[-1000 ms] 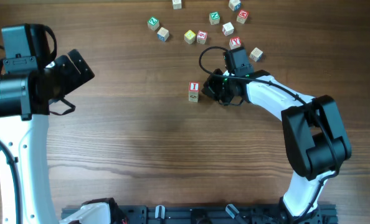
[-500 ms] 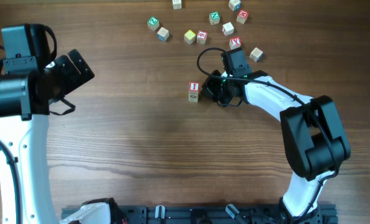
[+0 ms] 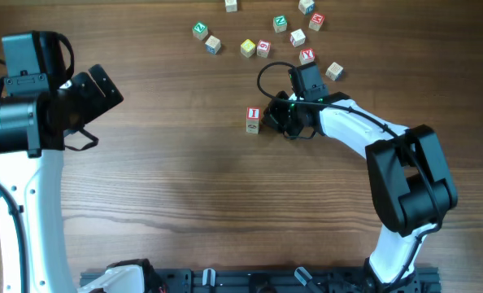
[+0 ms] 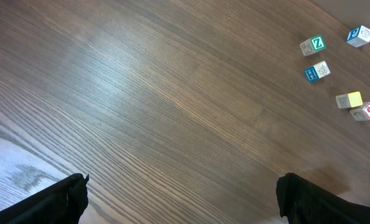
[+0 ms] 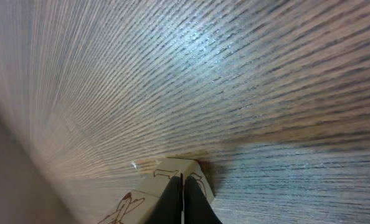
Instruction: Form a tower
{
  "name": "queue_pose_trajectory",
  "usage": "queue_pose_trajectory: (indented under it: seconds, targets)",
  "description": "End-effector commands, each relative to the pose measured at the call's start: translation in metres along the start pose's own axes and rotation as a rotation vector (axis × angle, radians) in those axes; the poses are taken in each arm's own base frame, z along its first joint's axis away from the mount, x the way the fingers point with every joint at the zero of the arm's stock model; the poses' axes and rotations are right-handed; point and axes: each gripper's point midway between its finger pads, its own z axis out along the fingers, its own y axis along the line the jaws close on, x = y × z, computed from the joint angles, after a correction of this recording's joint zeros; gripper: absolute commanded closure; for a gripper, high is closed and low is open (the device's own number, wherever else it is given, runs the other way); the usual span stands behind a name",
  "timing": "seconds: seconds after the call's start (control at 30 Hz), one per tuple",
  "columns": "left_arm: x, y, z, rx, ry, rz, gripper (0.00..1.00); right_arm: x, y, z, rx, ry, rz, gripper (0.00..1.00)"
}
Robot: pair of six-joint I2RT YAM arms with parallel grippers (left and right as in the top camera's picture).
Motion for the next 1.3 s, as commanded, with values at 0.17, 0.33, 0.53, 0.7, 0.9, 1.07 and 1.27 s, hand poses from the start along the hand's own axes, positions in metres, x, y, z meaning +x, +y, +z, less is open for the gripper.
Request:
queue_pose_trajectory:
  seconds: [0.17, 0.33, 0.53, 0.7, 0.9, 1.07, 1.27]
  targets:
    - [-0.0015, 0.0023, -0.0046, 0.0, -0.017, -0.015, 0.0, 0.0047, -0.0066, 0.0088, 0.008, 0.029, 0.008, 0.95]
    - [-0.0015, 0.0023, -0.0046, 0.0, -0.017, -0.015, 0.0, 0.005, -0.0058, 0.009, 0.005, 0.028, 0.004, 0.95]
    - [-0.0015, 0.0023, -0.0046, 0.0, -0.017, -0.015, 0.0, 0.0056, -0.0058, 0.009, 0.005, 0.032, 0.005, 0.95]
    - [-0.0015, 0.0023, -0.0046, 0.0, -0.017, -0.015, 0.0, 0.006, -0.011, 0.0089, 0.027, 0.03, 0.016, 0.95]
    - [-0.0015, 0.0023, -0.0046, 0.0, -0.017, -0.015, 0.0, 0.0076, -0.0092, 0.0089, 0.018, 0.039, 0.013, 0.95]
    - [-0.0015, 0.0023, -0.0046, 0.0, -0.017, -0.015, 0.0, 0.0084, -0.0074, 0.0094, 0.013, 0.041, 0.007, 0.95]
    - [-0.0015, 0.0023, -0.0046, 0.0, -0.017, -0.015, 0.0, 0.0083, -0.0063, 0.0096, 0.009, 0.04, 0.004, 0.95]
